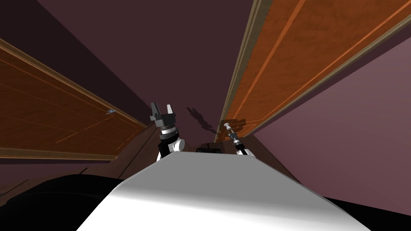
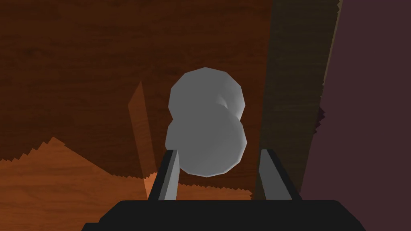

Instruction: Pull the door open

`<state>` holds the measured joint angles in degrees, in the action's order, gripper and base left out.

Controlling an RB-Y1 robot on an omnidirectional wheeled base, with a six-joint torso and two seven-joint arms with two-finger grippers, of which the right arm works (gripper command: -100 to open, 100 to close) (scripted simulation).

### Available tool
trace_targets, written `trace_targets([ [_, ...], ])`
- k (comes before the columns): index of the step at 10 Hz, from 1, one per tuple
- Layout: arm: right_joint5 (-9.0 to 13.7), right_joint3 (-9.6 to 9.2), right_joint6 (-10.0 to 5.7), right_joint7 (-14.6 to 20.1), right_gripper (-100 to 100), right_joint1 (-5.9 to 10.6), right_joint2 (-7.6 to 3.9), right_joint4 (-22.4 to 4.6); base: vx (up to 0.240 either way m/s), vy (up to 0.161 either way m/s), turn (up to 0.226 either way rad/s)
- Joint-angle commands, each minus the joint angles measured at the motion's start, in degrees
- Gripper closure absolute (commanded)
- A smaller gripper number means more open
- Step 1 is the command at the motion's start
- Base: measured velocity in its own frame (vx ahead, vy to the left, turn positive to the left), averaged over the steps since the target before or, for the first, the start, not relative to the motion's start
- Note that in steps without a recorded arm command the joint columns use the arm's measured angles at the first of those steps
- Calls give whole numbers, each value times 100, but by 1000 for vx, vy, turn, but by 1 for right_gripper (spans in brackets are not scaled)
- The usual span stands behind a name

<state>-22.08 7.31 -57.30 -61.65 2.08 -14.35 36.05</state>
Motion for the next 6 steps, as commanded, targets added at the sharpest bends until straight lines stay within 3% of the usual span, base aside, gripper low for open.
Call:
trace_targets([
  [1,-1,-2,5,3,100,-2,0,1,-26,1,-7],
  [5,-1,-2,5,3,100,-2,0,1,-11,1,0],
  [6,-18,-15,-12,28,-100,-24,-52,17,-122,-17,-39],
])
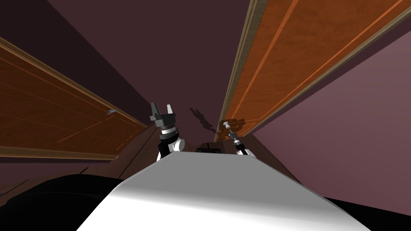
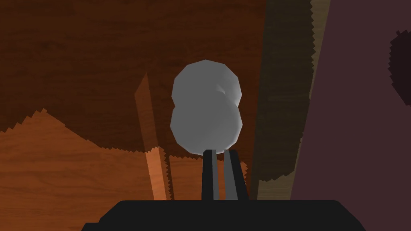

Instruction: Pull the door open

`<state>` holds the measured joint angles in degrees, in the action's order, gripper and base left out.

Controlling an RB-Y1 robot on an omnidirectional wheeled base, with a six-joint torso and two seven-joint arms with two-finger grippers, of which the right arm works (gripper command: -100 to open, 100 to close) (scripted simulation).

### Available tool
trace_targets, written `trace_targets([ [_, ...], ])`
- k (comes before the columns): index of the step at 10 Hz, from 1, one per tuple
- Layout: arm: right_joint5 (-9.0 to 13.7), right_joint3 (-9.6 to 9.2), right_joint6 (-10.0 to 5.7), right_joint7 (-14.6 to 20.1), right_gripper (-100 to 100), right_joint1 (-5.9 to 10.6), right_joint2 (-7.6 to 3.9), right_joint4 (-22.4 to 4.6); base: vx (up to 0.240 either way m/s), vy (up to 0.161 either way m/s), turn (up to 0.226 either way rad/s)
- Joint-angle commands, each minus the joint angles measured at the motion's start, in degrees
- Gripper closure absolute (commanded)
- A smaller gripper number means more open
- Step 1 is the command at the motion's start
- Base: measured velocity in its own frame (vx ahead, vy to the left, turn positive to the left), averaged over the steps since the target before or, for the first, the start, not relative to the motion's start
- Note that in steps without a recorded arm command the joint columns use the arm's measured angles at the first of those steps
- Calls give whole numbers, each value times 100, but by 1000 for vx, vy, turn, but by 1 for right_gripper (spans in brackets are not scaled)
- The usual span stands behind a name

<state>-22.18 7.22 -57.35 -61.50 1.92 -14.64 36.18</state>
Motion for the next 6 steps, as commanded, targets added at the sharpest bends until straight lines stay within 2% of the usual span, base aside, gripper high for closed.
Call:
trace_targets([
  [1,-13,-9,-13,19,-100,-14,-37,8,-162,-16,-32],
  [4,-41,-31,-42,61,-100,-49,-124,34,-161,-28,-24],
  [5,-35,-26,-30,54,-100,-35,-107,24,-81,-16,-5],
  [6,-26,-11,-21,13,-100,1,-75,-9,91,24,2],
])
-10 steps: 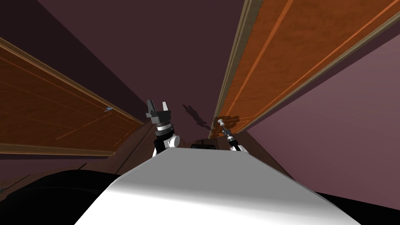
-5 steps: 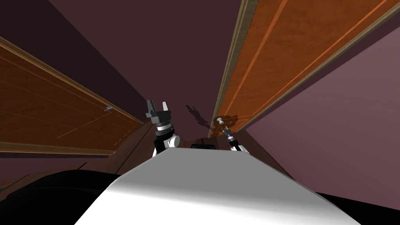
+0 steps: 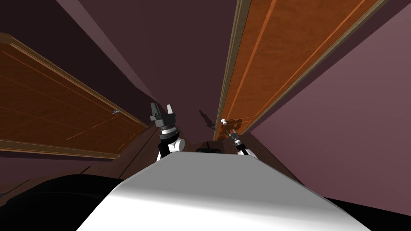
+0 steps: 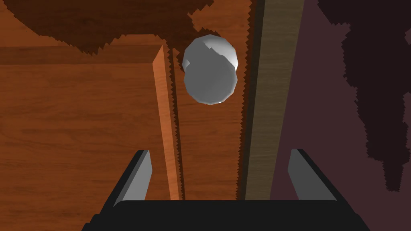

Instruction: Pull the door open

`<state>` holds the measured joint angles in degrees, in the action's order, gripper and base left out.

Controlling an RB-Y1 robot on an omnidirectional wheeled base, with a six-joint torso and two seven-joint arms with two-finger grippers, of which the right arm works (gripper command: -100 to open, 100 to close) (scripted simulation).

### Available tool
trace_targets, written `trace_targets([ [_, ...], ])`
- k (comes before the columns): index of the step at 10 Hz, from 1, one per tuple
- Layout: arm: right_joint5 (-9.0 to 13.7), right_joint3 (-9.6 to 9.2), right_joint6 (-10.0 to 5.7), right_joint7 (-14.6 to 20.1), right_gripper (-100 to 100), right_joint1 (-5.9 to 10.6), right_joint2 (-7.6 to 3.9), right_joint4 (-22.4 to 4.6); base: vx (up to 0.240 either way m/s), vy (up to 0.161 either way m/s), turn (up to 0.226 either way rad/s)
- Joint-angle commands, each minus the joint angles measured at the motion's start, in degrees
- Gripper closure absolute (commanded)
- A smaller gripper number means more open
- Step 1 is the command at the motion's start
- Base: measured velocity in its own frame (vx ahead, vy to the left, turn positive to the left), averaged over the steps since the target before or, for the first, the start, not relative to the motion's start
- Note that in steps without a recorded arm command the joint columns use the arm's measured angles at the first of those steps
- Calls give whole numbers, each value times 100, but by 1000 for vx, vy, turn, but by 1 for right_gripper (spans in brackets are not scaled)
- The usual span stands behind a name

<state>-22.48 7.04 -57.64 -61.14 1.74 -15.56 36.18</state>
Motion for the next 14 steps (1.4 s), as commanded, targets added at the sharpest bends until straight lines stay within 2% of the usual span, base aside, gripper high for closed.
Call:
trace_targets([
  [1,7,11,13,-35,-100,30,28,-16,191,26,1],
  [5,30,48,51,-138,-100,123,114,-84,207,21,17],
  [7,31,49,60,-136,-100,122,116,-72,127,-3,30],
  [8,31,49,60,-136,100,122,116,-72,-8,0,4],
  [13,31,49,60,-136,100,122,116,-72,-14,0,-1],
  [14,59,37,82,42,100,117,121,-96,-14,-11,42],
])
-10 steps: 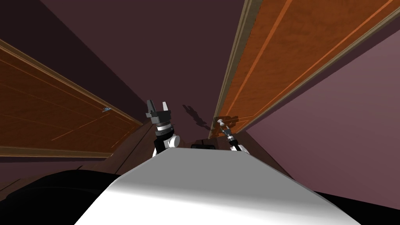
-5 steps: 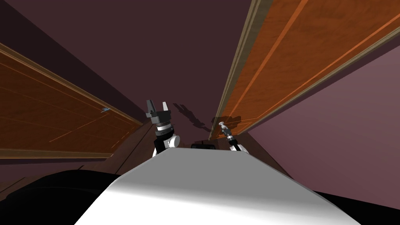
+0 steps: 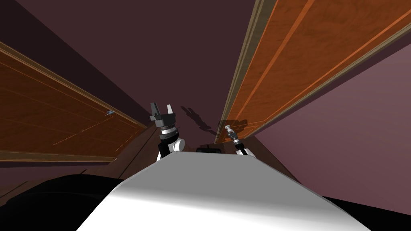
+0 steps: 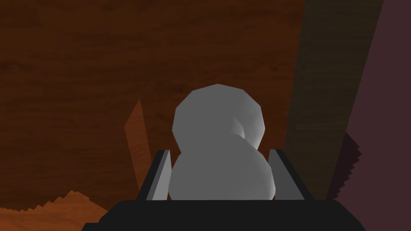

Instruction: Pull the door open

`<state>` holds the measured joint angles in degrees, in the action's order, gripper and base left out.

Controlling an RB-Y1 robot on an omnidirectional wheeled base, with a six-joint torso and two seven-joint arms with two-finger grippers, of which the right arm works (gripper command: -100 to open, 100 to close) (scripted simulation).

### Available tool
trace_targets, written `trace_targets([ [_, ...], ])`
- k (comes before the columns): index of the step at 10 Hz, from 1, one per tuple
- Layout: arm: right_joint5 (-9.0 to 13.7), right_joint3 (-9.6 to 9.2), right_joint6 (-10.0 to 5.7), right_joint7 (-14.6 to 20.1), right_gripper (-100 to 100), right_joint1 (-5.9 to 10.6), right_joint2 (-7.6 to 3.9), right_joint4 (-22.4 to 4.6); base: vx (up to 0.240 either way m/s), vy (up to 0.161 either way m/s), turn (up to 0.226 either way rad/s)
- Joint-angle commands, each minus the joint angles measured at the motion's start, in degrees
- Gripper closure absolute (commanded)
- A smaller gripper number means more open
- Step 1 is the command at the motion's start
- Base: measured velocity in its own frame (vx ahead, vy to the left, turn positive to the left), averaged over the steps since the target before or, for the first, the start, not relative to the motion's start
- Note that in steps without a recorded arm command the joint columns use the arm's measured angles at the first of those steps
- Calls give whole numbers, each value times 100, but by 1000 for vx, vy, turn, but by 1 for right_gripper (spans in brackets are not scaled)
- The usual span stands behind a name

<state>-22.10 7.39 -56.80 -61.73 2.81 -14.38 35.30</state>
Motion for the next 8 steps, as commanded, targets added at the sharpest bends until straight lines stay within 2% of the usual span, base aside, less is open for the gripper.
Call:
trace_targets([
  [1,37,1,0,180,100,12,2,-12,-28,-19,56],
  [3,80,1,6,376,100,19,2,-21,-27,-20,40],
  [8,262,-2,34,1142,100,48,-1,-60,-43,-22,70],
])
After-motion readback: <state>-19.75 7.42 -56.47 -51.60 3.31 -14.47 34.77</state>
